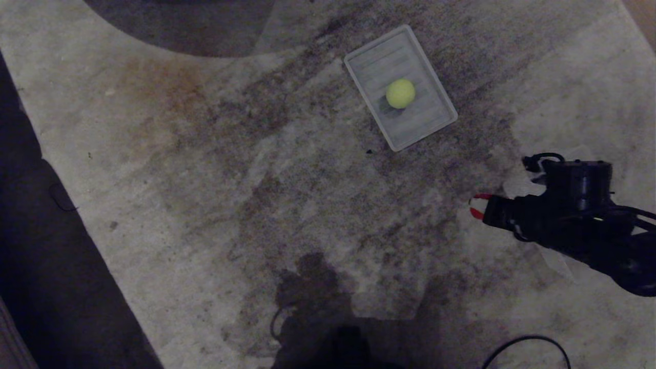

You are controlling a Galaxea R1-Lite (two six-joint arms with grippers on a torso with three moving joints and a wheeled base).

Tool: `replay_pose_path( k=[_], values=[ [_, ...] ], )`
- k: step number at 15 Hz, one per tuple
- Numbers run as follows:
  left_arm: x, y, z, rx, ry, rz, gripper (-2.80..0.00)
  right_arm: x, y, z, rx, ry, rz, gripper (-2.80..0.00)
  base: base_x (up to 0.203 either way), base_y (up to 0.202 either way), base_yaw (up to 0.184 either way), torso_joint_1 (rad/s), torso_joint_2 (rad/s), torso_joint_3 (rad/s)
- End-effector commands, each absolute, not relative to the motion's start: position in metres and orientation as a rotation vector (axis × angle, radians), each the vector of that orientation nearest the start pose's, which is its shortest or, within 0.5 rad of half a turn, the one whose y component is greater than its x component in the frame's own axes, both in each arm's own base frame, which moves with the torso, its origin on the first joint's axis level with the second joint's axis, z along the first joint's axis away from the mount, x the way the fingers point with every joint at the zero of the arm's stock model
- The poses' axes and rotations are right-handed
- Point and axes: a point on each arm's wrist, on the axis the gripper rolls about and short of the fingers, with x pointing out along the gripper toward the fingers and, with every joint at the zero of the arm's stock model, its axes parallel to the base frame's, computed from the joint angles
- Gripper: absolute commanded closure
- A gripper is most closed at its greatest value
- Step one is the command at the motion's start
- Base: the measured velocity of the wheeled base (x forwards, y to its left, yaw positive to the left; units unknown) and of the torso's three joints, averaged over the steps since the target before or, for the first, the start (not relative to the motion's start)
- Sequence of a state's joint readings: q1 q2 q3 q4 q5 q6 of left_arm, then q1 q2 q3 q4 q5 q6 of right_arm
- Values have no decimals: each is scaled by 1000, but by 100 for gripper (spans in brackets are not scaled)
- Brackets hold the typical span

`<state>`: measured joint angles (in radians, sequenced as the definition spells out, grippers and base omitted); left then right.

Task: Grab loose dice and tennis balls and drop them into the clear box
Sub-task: Put the toys in the box

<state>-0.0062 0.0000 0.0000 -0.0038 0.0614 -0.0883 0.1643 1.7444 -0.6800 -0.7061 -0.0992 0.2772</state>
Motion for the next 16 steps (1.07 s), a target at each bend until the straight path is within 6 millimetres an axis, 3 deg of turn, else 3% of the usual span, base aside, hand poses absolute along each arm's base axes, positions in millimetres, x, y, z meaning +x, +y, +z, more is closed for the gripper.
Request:
replay_pose_path(
  k=[1, 4, 7, 8, 9, 13, 16],
  values=[
    [-23, 2, 76, -89, -4, 57, 0, 258, 21, 167, 215, 289, -113, 0, 0, 0, 0, 0, 0, 0],
    [-23, 2, 76, -89, -4, 57, 0, 259, -17, 165, 218, 276, -296, 0, 0, 0, 0, 0, 0, 0],
    [-23, 2, 76, -89, -4, 57, 0, 273, -38, 161, 226, 206, -368, 0, 0, 0, 0, 0, 0, 0],
    [-23, 2, 76, -89, -4, 55, 0, 277, -46, 164, 221, 159, -388, -240, 0, 0, 0, 0, 0, 0],
    [-23, 2, 76, -89, -4, 56, 0, 280, -51, 171, 207, 121, -405, -280, 0, 0, 0, 0, 0, 0],
    [-23, 2, 76, -89, -4, 56, 0, 286, -67, 182, 146, 56, -464, -280, 0, 0, 0, 0, 0, 0],
    [-23, 2, 76, -89, -4, 56, 0, 273, -65, 193, 143, 40, -459, -280, 0, 0, 0, 0, 0, 0]
  ],
)
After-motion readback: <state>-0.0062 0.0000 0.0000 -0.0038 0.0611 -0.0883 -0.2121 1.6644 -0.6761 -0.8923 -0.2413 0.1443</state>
